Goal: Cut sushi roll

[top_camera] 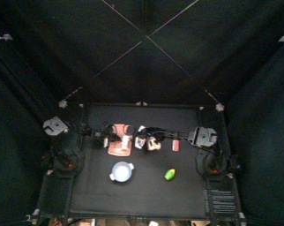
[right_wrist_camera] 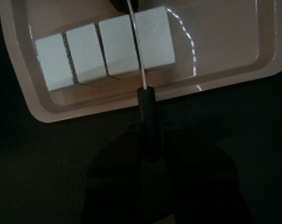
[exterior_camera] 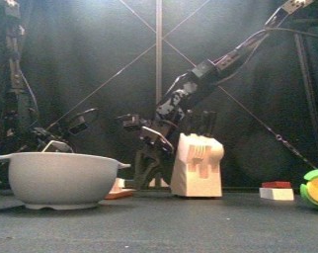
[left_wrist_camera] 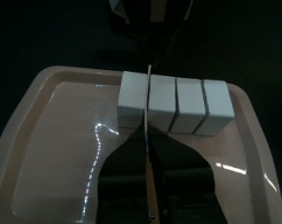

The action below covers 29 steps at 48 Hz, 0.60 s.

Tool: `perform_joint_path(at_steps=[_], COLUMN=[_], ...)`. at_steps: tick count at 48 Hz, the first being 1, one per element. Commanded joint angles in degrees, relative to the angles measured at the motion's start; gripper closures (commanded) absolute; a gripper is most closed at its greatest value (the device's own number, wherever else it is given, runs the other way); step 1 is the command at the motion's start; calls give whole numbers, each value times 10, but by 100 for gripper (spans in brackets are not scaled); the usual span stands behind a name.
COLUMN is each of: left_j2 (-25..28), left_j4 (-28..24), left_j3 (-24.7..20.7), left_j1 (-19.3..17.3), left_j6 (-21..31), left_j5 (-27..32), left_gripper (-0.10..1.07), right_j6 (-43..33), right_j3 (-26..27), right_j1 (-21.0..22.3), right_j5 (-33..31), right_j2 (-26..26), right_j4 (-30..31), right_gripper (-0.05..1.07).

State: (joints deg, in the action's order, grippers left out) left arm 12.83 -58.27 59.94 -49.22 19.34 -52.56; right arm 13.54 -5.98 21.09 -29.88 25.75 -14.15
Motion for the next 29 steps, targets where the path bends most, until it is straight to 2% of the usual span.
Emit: perform_joint_path(at_steps=[1,29], left_j2=[1,19], left_j4=[1,9], left_j3=[-3,-15], left_j1=[-4,-4], left_j6=[1,4], left_j5=[2,13], left_gripper=[69,69], right_j6=[-1,-3], right_j3=[10,18], right_j1=[4,6], right_j5=[-4,-11], right_j2=[-10,2], right_j4=[-2,-13], right_gripper=[52,52])
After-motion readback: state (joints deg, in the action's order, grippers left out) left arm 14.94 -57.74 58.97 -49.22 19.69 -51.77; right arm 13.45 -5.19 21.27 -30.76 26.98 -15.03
